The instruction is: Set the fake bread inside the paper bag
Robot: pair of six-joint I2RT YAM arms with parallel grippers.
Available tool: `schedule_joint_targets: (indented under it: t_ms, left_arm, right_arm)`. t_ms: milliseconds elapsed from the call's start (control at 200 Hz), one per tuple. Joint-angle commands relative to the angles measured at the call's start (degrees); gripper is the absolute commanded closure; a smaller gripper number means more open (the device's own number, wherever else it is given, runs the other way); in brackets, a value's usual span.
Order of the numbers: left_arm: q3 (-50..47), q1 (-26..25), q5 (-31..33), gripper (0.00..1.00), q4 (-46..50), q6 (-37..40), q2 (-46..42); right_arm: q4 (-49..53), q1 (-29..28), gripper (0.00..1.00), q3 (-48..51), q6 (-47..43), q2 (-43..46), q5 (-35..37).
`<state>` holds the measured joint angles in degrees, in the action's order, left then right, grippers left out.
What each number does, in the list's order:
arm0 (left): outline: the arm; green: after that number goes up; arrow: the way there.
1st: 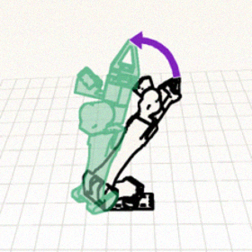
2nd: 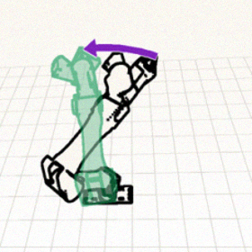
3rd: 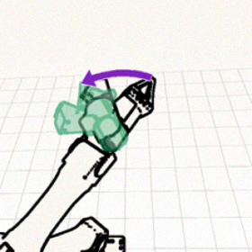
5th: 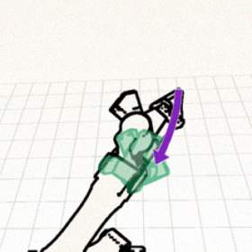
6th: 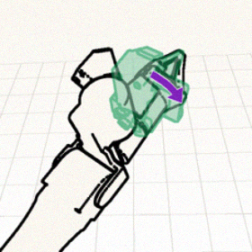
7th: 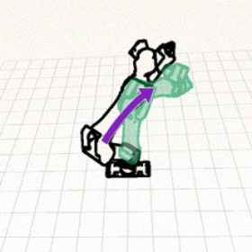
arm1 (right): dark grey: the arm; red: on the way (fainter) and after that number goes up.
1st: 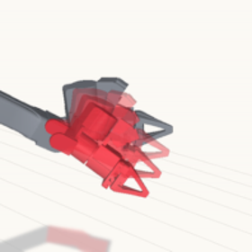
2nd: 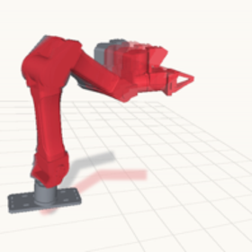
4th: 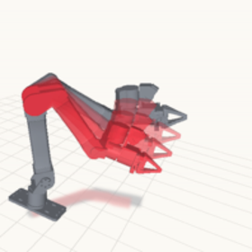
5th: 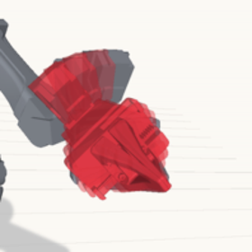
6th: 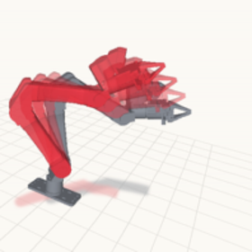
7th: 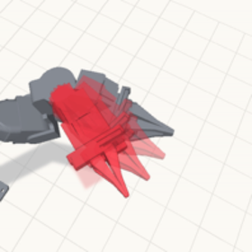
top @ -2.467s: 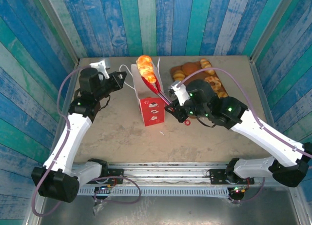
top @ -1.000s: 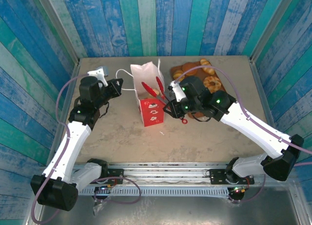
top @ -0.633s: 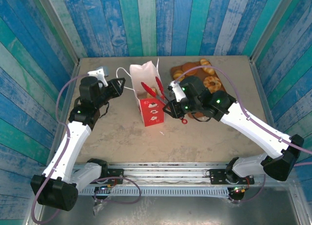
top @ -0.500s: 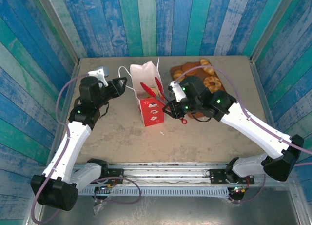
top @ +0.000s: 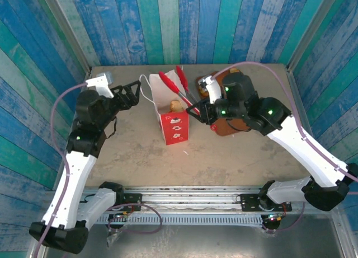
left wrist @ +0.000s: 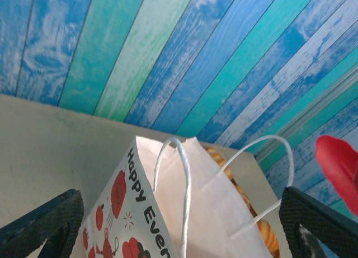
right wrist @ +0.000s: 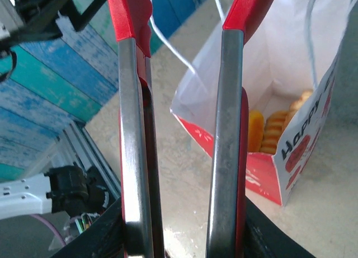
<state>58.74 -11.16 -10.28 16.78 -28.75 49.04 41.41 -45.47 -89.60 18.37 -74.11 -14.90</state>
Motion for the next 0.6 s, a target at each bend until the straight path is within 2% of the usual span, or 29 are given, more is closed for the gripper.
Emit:
schedule_joint_targets:
  t_ms: [0, 215, 391, 596]
  left_arm:
    - [1.38, -0.09, 5.54, 0.06, 2.52, 3.26, -3.39]
    - [-1.24, -0.09, 13.0, 0.06, 4.47, 7.32, -9.1]
    - [-4.07, -0.09, 15.19, 0.06, 5.41, 8.5, -12.33]
    - [-5.91, -0.09, 16.79, 0.06, 6.42, 9.58, -13.79]
  right_arm:
    - [-1.99, 2.27, 0.59, -2.61, -0.03, 2.76, -2.05]
    - [-1.62, 9.4, 0.59, -1.33, 1.43, 7.15, -3.13]
    - [0.54, 18.69, 0.58, 3.47, 2.81, 8.45, -3.5]
    - [2.11, 25.34, 0.59, 12.44, 3.77, 5.47, -2.83]
